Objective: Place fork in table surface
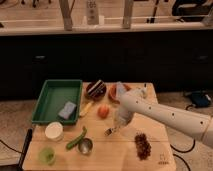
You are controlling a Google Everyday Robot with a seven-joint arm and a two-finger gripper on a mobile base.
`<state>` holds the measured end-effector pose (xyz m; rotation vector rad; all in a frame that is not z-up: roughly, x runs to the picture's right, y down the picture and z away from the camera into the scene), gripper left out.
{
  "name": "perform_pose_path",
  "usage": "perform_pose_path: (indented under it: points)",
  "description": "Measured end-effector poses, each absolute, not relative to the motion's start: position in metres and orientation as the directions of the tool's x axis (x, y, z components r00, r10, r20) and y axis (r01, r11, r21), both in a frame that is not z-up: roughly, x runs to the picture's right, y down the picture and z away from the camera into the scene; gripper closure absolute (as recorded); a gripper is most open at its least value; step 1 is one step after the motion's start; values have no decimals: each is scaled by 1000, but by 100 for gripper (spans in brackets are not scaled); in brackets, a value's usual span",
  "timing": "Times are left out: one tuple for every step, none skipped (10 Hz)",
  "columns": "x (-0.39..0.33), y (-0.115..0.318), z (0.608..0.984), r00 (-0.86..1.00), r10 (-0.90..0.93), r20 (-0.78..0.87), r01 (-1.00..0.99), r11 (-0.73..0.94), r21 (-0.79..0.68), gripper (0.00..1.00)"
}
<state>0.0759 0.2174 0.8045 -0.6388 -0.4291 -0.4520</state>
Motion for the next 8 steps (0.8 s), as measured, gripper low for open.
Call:
perform_pose_path:
  points:
    - [78, 218, 804, 821, -262, 508, 518, 716, -468, 20]
    - [79, 219, 804, 822, -260, 507, 516, 718, -468, 20]
    - [80, 219, 804, 822, -259, 507, 515, 718, -468, 20]
    - [80, 219, 804, 821, -260, 508, 516, 718, -466, 20]
    - [79, 219, 803, 819, -261, 511, 518, 718, -465, 20]
    - [80, 219, 803, 819, -261, 511, 519, 718, -464, 20]
    - [80, 219, 803, 818, -260, 513, 519, 718, -463, 20]
    - [80, 219, 803, 816, -260, 516, 521, 717, -462, 20]
